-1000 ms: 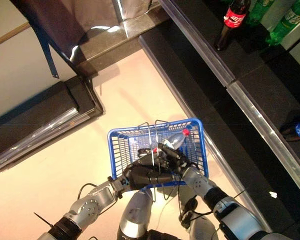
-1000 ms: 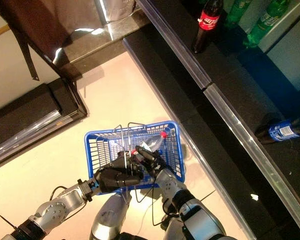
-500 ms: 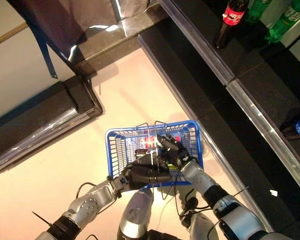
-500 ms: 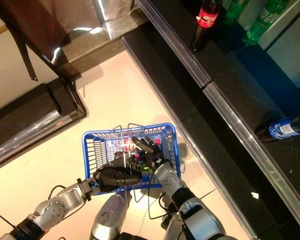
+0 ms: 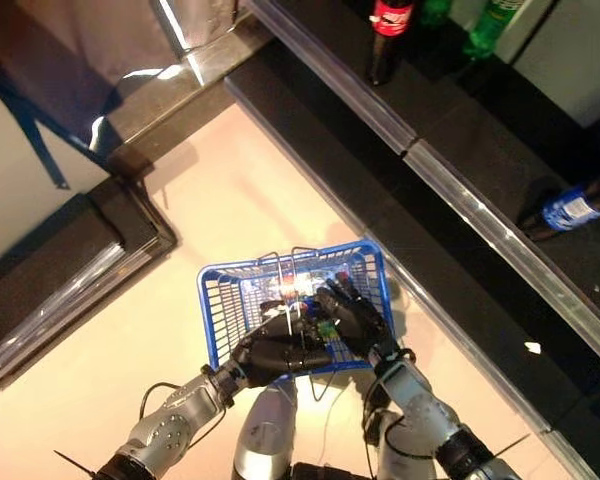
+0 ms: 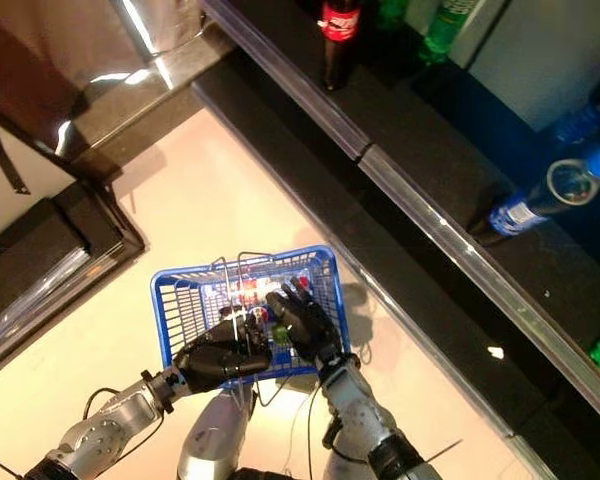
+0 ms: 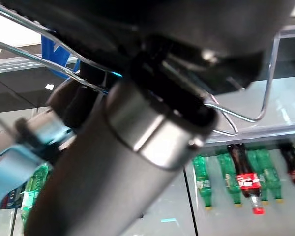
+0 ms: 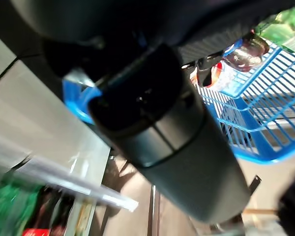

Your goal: Pick up the drink and place into the basket.

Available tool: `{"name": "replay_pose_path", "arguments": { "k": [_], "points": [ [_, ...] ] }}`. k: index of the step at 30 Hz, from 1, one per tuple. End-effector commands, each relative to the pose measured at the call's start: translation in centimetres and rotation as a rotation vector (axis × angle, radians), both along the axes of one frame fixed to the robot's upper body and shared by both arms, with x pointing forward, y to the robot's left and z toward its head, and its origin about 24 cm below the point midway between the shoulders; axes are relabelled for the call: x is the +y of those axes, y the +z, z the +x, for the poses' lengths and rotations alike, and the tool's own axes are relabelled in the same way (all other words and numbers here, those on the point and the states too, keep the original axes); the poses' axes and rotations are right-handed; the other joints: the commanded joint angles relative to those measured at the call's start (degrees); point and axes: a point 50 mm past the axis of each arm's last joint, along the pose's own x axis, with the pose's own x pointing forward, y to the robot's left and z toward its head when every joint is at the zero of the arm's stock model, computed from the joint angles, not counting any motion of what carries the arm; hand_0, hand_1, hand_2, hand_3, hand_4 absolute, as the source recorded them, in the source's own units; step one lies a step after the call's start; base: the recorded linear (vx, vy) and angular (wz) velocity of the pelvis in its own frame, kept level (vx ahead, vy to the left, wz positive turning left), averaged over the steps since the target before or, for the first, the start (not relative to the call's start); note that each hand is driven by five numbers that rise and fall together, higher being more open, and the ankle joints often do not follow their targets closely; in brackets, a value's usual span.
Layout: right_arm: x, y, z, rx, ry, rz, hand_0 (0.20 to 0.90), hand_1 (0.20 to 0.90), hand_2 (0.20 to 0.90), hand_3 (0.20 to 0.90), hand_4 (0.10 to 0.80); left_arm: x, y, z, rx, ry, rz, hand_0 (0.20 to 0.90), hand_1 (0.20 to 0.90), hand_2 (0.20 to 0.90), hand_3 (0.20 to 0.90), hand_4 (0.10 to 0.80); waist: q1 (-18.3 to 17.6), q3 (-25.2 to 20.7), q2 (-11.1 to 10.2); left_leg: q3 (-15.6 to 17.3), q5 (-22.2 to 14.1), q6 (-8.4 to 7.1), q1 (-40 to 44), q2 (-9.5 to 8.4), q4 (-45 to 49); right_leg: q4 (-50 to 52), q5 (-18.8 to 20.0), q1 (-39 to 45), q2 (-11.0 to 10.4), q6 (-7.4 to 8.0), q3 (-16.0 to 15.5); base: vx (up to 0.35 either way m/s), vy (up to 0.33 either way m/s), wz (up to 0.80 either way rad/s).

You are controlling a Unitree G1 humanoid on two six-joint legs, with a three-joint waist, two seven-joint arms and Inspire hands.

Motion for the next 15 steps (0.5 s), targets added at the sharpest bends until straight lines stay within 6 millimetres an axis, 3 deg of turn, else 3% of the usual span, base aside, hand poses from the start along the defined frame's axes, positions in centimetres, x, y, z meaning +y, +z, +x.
{"name": "replay_pose_path", "arguments": {
  "k": [1, 12, 15],
  "points": [
    [0.7, 2.7, -0.6, -0.182, 0.089, 0.032, 0.900, 0.900, 0.900, 0.900, 0.800, -4.7, 9.5, -1.1, -0.543, -0.167, -0.400, 0.300, 0.300, 0.300, 0.200, 0.100, -1.23, -9.20, -0.34, 1.49, 1.39, 3.98, 2.32, 0.41, -3.63, 2.00, 4.24, -1.93, -0.04, -2.48, 1.21, 0.050, -0.028, -0.18],
    [0.2, 3.6, -4.0, -0.280, 0.270, 0.150, 0.900, 0.900, 0.900, 0.900, 0.800, -1.8, 4.8, -1.0, -0.350, 0.092, -0.156, 0.300, 0.300, 0.300, 0.200, 0.100, -4.75, -16.13, -2.86, 5.20, 1.77, 2.53, 6.05, 3.09, -6.04, -2.92, 4.62, 2.24, 1.24, -1.99, 4.41, 0.065, -0.031, -0.23],
    [-1.2, 2.5, -4.9, -0.238, 0.227, 0.112, 0.900, 0.900, 0.900, 0.900, 0.800, 0.0, 2.3, -1.5, -0.251, 0.203, -0.063, 0.300, 0.300, 0.300, 0.200, 0.100, -5.73, -18.76, -3.43, 6.69, 2.06, 1.86, 7.43, 4.12, -7.29, -4.98, 4.92, 3.73, 1.43, -1.71, 5.58, 0.071, -0.023, -0.13]
  ]
}}
